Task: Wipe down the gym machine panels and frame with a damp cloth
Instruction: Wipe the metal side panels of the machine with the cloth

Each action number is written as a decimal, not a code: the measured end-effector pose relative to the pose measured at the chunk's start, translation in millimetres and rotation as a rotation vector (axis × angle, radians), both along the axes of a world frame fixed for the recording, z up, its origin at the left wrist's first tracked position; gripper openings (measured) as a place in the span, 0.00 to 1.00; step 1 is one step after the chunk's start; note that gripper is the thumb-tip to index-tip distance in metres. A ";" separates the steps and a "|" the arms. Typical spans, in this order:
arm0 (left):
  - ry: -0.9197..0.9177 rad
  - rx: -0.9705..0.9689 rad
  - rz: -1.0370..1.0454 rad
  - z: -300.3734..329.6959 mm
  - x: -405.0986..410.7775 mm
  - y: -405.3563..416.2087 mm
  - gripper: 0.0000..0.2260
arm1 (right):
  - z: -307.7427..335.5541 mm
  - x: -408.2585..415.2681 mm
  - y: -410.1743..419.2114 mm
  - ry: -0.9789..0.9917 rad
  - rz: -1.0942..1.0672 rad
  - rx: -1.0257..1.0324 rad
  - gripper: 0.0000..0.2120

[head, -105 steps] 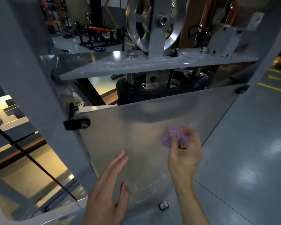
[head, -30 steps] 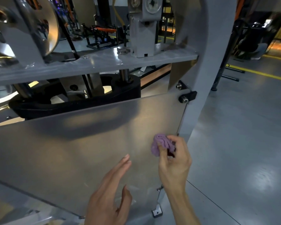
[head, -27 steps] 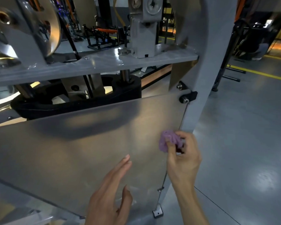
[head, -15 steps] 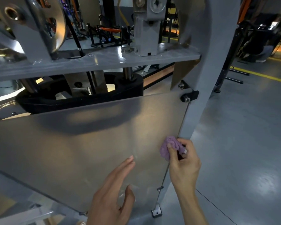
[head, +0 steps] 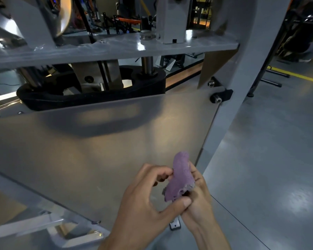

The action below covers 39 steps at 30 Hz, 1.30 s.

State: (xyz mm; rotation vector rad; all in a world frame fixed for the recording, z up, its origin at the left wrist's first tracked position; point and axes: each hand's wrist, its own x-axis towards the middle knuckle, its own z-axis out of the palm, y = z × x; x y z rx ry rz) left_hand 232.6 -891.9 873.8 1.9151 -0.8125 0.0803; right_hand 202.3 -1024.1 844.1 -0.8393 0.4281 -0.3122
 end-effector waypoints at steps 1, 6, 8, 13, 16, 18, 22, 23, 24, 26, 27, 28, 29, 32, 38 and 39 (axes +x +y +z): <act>-0.020 0.010 0.018 -0.4 -1.5 -1.5 0.19 | 0.4 -0.5 2.0 0.017 -0.016 -0.002 0.27; 0.083 -0.004 0.083 -7.4 -12.8 -7.4 0.20 | -8.0 -3.6 9.2 -0.023 -0.154 -0.217 0.05; 0.163 -0.014 0.122 -9.2 -17.1 -10.2 0.18 | -10.6 -9.2 8.6 -0.029 -0.194 -0.402 0.07; 0.224 0.013 0.181 -12.2 -13.4 -13.0 0.07 | -15.5 -25.6 5.5 0.008 -0.208 -0.551 0.08; 0.317 0.010 0.185 -12.8 -10.2 -12.0 0.06 | -23.4 -37.7 -2.1 0.029 -0.368 -0.873 0.18; 0.419 -0.023 0.155 -12.5 -7.9 -12.4 0.06 | -28.6 -44.1 -7.8 -0.089 -0.320 -1.211 0.22; 0.643 -0.175 0.107 -11.7 -3.2 -15.1 0.05 | -36.1 -47.4 -7.0 -0.215 -0.107 -1.421 0.37; 0.667 -0.194 0.105 -11.6 -2.5 -15.2 0.05 | -38.4 -47.6 -6.8 -0.213 -0.108 -1.430 0.37; 0.694 -0.221 0.099 -11.7 -2.5 -14.8 0.05 | -40.4 -47.3 -6.6 -0.208 -0.128 -1.426 0.36; 0.729 -0.263 0.056 -11.3 -3.7 -14.1 0.05 | -44.8 -46.7 -5.6 -0.183 -0.225 -1.380 0.28; 0.726 -0.262 0.018 -10.2 -4.9 -13.7 0.07 | -46.7 -46.8 -5.7 -0.165 -0.286 -1.342 0.23; 0.721 -0.251 -0.013 -9.4 -6.0 -12.9 0.10 | -47.1 -46.7 -7.2 -0.146 -0.332 -1.313 0.20; 0.722 -0.245 -0.044 -8.7 -7.3 -12.2 0.11 | -46.4 -46.6 -10.1 -0.126 -0.356 -1.298 0.18; 0.694 -0.183 -0.053 -12.1 -9.2 -7.8 0.12 | -34.5 -43.6 -30.7 -0.040 -0.400 -1.329 0.19; 0.682 -0.114 -0.007 -27.4 -14.9 9.8 0.09 | 15.8 -18.7 -68.8 0.014 -0.667 -1.486 0.17; 0.690 -0.123 -0.001 -28.8 -15.9 12.0 0.09 | 21.7 -13.4 -71.0 -0.005 -0.697 -1.518 0.16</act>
